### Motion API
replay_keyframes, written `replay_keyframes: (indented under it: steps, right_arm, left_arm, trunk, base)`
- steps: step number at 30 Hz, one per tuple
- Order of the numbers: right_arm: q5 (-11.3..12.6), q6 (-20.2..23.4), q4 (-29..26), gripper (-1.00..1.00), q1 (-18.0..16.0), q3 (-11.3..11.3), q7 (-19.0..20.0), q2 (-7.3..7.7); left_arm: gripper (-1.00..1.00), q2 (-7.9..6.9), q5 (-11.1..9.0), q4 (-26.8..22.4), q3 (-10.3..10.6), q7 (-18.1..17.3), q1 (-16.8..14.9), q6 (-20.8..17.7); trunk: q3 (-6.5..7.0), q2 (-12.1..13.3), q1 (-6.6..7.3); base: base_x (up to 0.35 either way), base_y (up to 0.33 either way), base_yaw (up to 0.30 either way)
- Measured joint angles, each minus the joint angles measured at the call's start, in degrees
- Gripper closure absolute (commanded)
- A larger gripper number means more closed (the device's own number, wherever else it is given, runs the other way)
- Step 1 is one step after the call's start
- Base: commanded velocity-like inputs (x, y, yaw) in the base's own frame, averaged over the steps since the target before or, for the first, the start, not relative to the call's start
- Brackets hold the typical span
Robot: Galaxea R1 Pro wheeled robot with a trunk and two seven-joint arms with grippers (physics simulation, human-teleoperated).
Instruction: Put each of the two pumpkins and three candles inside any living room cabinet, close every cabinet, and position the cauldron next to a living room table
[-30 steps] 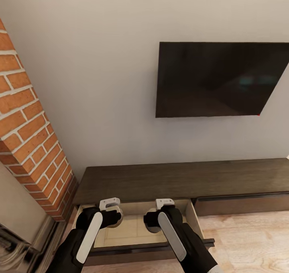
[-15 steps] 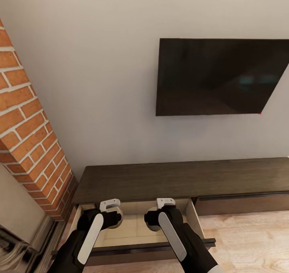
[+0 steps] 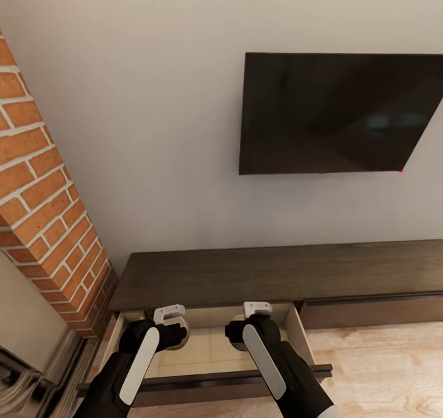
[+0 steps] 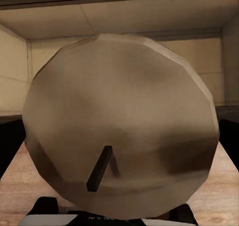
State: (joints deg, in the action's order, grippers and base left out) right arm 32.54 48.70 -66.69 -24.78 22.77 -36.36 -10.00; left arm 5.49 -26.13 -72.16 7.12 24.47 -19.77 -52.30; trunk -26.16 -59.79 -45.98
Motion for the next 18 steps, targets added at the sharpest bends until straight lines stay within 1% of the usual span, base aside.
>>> replay_keyframes:
  steps: [18]
  right_arm:
    - [-0.3,-0.3,0.2,1.0,0.0,0.1,0.1,0.0]
  left_arm:
    - [1.0,-0.04,-0.2,0.0,-0.4,-0.2,0.0,0.2]
  trunk:
    - [-3.23,-7.2,-3.95]
  base:
    - [0.0,0.0,0.0]
